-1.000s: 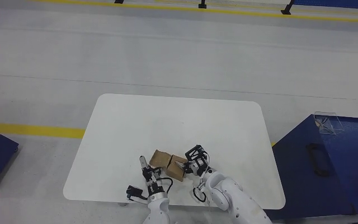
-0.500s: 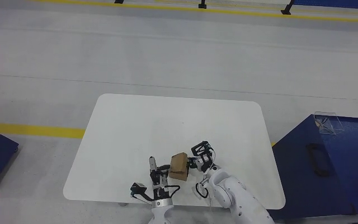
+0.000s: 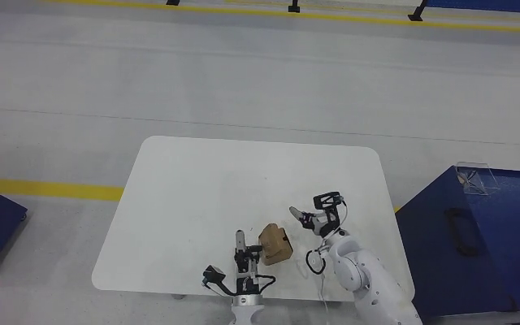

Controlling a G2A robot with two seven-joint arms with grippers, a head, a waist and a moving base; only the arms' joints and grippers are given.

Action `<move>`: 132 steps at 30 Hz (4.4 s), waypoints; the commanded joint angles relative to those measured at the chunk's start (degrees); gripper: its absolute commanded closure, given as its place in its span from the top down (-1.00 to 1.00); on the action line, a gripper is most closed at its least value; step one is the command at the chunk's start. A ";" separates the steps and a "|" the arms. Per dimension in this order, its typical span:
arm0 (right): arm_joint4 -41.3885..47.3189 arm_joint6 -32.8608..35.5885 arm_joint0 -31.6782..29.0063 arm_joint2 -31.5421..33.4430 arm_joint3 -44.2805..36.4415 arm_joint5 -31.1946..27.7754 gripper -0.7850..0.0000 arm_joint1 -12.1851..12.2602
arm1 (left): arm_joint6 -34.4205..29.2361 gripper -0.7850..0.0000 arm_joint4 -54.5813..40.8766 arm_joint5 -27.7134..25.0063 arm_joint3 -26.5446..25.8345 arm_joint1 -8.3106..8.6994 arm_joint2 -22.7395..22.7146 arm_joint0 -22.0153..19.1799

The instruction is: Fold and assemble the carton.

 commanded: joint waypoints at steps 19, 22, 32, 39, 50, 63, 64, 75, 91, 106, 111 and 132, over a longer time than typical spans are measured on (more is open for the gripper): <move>-4.78 -1.18 -3.51 1.07 -4.72 2.64 1.00 0.25 | -23.44 1.00 12.42 28.82 -14.52 3.54 -8.02 2.71; -4.75 -1.20 -3.84 1.29 -5.13 2.76 1.00 0.23 | -30.79 1.00 15.69 35.47 -17.67 4.41 -8.91 3.79; -4.38 -1.70 -4.08 1.61 -4.42 3.72 1.00 -0.03 | -36.19 1.00 19.84 42.10 -16.33 5.00 -7.57 2.55; -4.96 -2.51 -4.08 0.69 -3.44 3.34 1.00 -0.29 | -33.24 0.60 17.60 41.27 -12.77 4.40 -5.65 0.31; -5.99 -4.21 -4.30 1.43 -2.58 2.33 1.00 -0.33 | -28.85 0.16 15.15 40.29 -9.68 3.65 -3.51 -1.28; -5.85 -2.62 -4.44 3.32 -2.91 0.11 1.00 -0.12 | -24.90 0.06 15.33 40.62 -5.61 2.75 -0.86 -3.52; -6.27 -2.53 -4.30 2.95 -2.62 -0.13 1.00 -0.15 | -24.81 0.06 15.39 40.58 -5.54 2.75 -0.87 -3.54; -10.31 -1.93 -3.16 0.32 -0.41 0.16 1.00 -0.52 | -24.45 0.04 15.36 40.51 -4.66 2.61 -0.62 -3.80; -10.09 0.68 -0.66 -1.53 2.67 -1.30 1.00 -1.06 | -24.48 0.06 15.27 39.43 -4.51 2.66 -0.89 -3.50; -8.14 1.71 -0.34 0.17 2.53 -1.23 1.00 -1.12 | -23.96 0.15 15.65 39.28 -3.98 2.49 -0.63 -4.10; -8.75 1.99 -0.16 -0.61 3.07 -1.07 1.00 -1.28 | -24.08 0.12 15.60 39.81 -3.73 2.44 -0.59 -4.27; -6.48 0.47 -0.22 0.60 3.13 -2.19 1.00 -1.44 | -22.90 0.19 15.63 42.63 -1.43 1.82 0.17 -5.70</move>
